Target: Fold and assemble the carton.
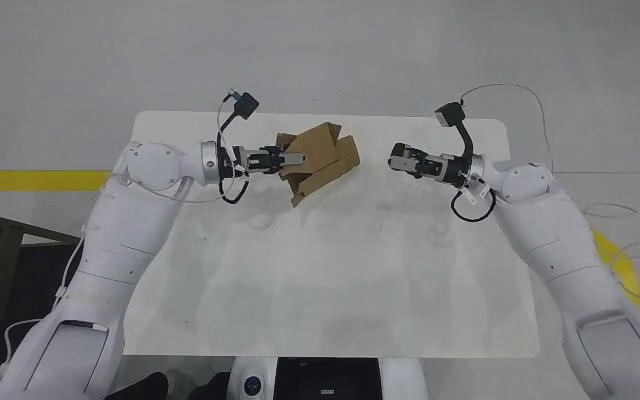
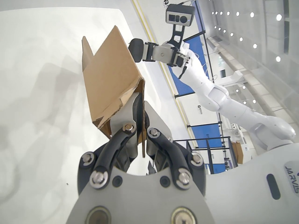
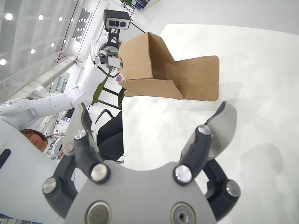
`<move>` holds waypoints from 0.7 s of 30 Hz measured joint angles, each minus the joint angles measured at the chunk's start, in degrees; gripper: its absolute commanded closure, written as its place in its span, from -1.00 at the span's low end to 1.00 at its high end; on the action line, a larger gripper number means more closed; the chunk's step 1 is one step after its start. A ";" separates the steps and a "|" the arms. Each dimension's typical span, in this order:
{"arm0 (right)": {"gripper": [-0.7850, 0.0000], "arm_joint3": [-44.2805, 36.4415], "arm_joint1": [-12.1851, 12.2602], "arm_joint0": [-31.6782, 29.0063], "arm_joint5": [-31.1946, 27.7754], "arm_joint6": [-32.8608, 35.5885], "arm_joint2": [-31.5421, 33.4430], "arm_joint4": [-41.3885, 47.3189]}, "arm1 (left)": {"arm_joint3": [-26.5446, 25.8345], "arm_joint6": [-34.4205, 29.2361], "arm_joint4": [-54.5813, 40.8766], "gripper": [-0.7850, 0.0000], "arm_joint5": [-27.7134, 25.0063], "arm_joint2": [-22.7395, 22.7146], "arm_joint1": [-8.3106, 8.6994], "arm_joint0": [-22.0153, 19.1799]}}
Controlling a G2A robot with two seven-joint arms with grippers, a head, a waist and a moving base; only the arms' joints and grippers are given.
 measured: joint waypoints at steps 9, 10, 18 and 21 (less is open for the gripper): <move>-0.60 -9.58 1.69 -0.78 1.22 1.22 -4.67 4.14 | -1.65 -5.98 -0.56 1.00 -1.97 2.13 0.05 -0.54; -0.56 -9.81 1.81 -0.67 1.03 1.04 -5.20 4.33 | -1.76 -6.43 -0.82 1.00 -2.11 2.33 0.04 -0.59; -0.30 -7.75 2.39 1.29 -0.71 -0.71 -9.49 4.32 | -2.46 -9.52 -4.56 1.00 -2.97 3.05 0.09 -0.68; -0.25 -7.15 2.39 1.98 -1.11 -1.11 -11.07 5.12 | -2.67 -10.26 -5.05 1.00 -3.09 3.21 0.16 -0.73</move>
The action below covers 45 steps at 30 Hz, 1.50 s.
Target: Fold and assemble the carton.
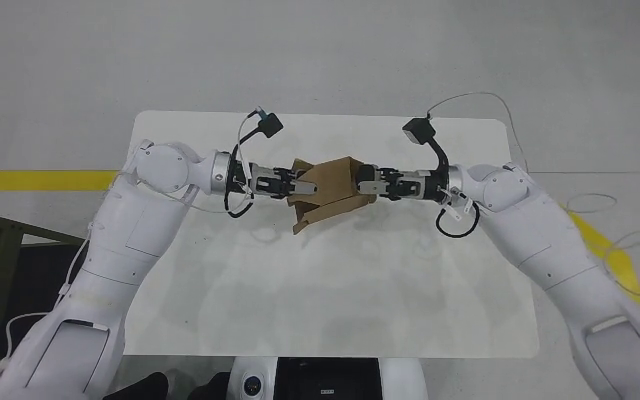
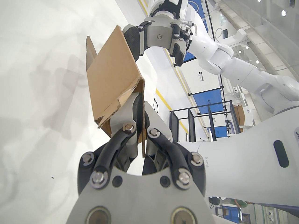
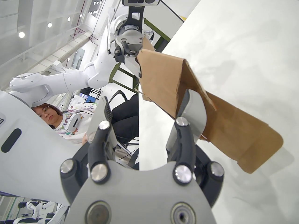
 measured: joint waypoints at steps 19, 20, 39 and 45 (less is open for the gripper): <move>0.09 1.81 -0.81 4.04 -1.29 -1.30 -8.95 4.06 | -0.68 -1.67 -1.53 1.00 -0.15 1.28 0.22 -0.48; 0.10 1.88 -0.83 4.18 -1.32 -1.32 -9.25 4.37 | -0.62 -1.65 -1.60 1.00 -0.16 1.29 0.23 -0.51; 0.20 3.59 -0.31 6.17 -1.71 -1.71 -13.89 7.26 | -0.81 -1.92 -2.40 1.00 -0.55 1.99 0.49 -0.69; 0.22 3.66 -0.84 6.79 -1.71 -1.71 -15.51 8.28 | -0.90 -1.91 -2.66 1.00 -0.61 2.15 0.57 -0.66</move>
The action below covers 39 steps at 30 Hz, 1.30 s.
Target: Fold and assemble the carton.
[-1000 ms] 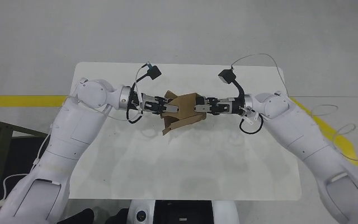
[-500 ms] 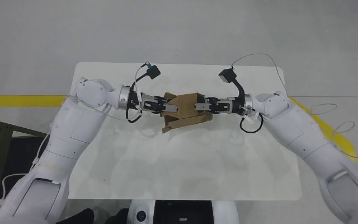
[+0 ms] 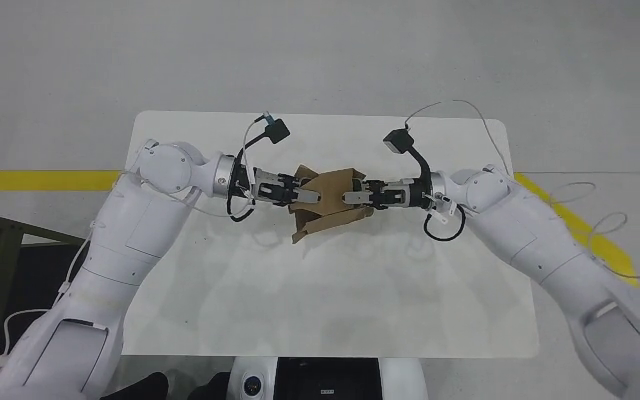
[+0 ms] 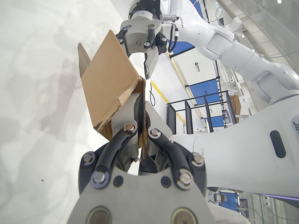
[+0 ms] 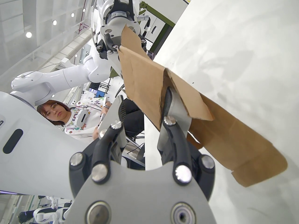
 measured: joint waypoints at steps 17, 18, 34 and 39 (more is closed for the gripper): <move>0.73 -2.16 1.42 0.58 0.01 0.02 -1.28 3.71 | 0.04 0.03 0.00 1.00 0.19 0.17 0.32 0.07; 0.71 -2.49 1.45 0.64 0.09 0.10 -1.50 3.71 | 0.04 -0.02 0.02 1.00 0.19 0.24 0.34 0.06; 1.00 -2.77 1.15 1.80 -0.08 -0.08 -3.78 3.89 | -0.06 -0.43 0.30 0.14 0.21 1.09 0.46 -0.26; 1.00 -2.30 1.12 2.07 -0.35 -0.35 -4.31 4.05 | 0.02 0.13 0.62 -1.00 0.16 1.04 0.55 -0.29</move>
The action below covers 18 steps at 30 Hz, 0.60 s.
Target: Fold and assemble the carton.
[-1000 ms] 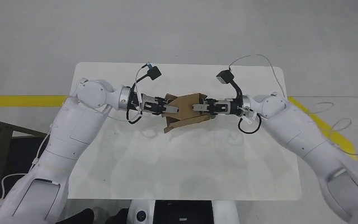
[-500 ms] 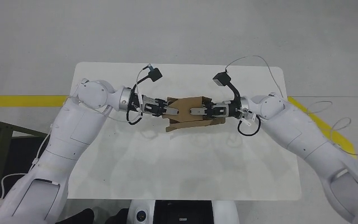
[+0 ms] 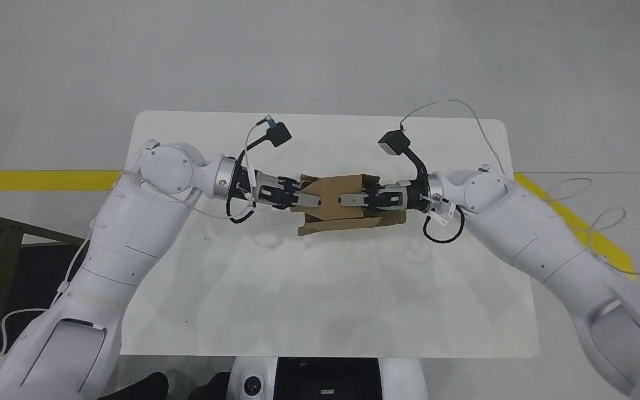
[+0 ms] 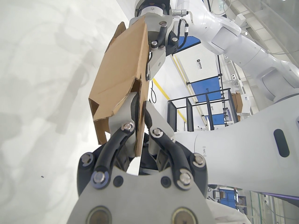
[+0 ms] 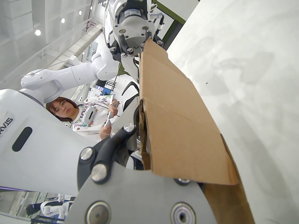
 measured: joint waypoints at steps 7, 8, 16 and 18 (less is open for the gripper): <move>1.00 1.50 -0.10 0.30 -0.86 -0.87 -0.25 0.00 | -0.54 0.62 -2.18 -1.00 0.42 -0.75 0.15 0.16; 1.00 1.67 -0.13 0.35 -0.97 -0.97 -0.29 -0.11 | -0.72 0.52 -2.88 -1.00 0.42 -0.86 0.16 0.24; 1.00 3.22 -0.53 0.75 -1.79 -1.80 -0.67 -1.03 | -1.96 -1.16 -11.97 -1.00 1.47 -2.11 0.17 1.04; 1.00 3.64 -0.66 0.82 -2.06 -2.06 -0.69 -1.09 | -2.08 -1.61 -14.07 -1.00 1.91 -2.36 0.15 1.16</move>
